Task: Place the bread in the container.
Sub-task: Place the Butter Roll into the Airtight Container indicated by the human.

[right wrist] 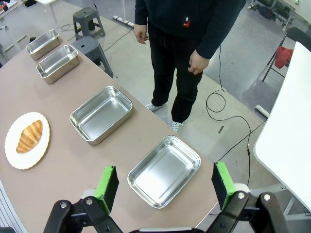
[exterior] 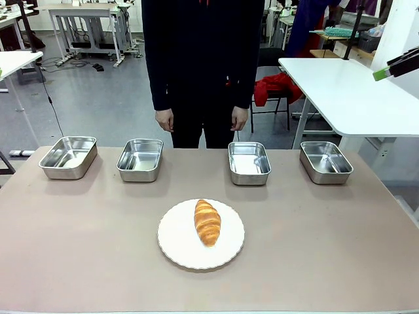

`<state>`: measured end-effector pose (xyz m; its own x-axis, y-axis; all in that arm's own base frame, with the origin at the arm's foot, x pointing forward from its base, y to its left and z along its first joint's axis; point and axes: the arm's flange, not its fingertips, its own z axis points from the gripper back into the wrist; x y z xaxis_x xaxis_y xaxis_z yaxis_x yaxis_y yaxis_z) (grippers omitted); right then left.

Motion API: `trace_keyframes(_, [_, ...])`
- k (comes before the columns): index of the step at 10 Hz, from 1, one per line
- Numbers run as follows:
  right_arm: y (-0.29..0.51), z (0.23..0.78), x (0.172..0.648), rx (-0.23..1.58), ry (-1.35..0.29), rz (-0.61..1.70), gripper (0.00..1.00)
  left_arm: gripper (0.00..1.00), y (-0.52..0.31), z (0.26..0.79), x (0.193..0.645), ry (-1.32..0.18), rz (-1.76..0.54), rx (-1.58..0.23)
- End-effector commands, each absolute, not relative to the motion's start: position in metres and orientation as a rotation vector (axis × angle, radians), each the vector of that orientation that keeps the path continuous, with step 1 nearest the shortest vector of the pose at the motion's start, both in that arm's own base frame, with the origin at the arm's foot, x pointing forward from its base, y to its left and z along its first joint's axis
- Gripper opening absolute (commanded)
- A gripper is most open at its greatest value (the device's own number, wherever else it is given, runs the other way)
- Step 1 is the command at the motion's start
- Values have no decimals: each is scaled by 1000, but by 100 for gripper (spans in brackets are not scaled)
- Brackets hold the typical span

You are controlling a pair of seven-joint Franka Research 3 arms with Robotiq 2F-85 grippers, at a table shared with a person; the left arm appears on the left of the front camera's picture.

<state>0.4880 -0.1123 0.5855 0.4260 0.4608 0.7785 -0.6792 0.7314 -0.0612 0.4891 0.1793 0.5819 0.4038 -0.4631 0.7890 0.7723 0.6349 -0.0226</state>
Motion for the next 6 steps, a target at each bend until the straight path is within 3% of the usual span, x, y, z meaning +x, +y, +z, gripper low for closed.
trace_keyframes(1, [-113, 586, 488, 282, -877, 720, 100, 100, 179, 583, 489, -842, -822, -417])
trace_keyframes(6, [-113, 586, 488, 282, -877, 720, 100, 100, 179, 583, 489, -842, -822, -417])
